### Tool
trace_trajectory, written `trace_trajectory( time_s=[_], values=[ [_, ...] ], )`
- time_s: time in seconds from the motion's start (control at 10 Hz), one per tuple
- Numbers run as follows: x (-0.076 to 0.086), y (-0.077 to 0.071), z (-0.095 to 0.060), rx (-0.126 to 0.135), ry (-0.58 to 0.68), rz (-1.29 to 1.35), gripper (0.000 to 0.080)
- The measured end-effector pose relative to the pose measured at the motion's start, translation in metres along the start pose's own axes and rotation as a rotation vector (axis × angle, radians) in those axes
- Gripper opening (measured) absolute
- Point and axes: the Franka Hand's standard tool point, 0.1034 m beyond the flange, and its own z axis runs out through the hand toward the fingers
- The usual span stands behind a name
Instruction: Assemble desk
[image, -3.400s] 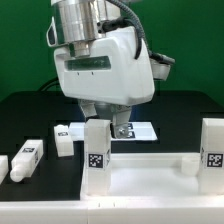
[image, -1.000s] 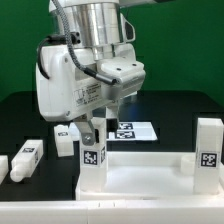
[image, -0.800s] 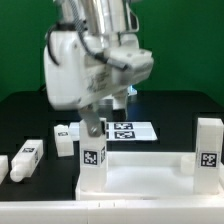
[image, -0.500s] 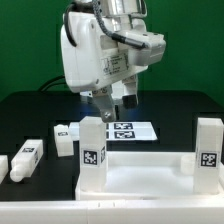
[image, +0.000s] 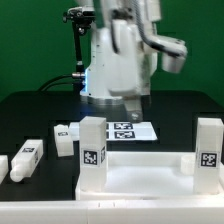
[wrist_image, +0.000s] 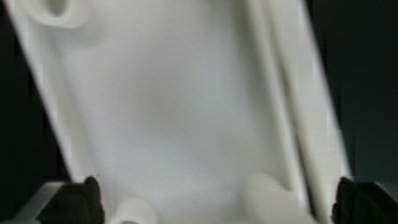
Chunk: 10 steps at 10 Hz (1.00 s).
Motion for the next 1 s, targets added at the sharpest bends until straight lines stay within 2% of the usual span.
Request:
trace_trajectory(
  time_s=[0.1,0.6,0.7,0.8,0.9,1.0],
  values=[
    [-0.003,0.013,0.009,-0.036,0.021,-0.032,0.0649],
    [-0.006,0.013,0.012,-0.039,0.021,-0.017,0.0649],
    [-0.004,0.022,0.021,-0.029,0.033,-0.022,0.0649],
    [-0.001,0.039,0.035,-0.046,0.048,-0.027,0.0649],
    [0.000,0.051,0.047,-0.076,0.066,-0.040,0.0649],
    [-0.002,0.060,0.056,-0.121,0.087,-0.066,0.0649]
  ],
)
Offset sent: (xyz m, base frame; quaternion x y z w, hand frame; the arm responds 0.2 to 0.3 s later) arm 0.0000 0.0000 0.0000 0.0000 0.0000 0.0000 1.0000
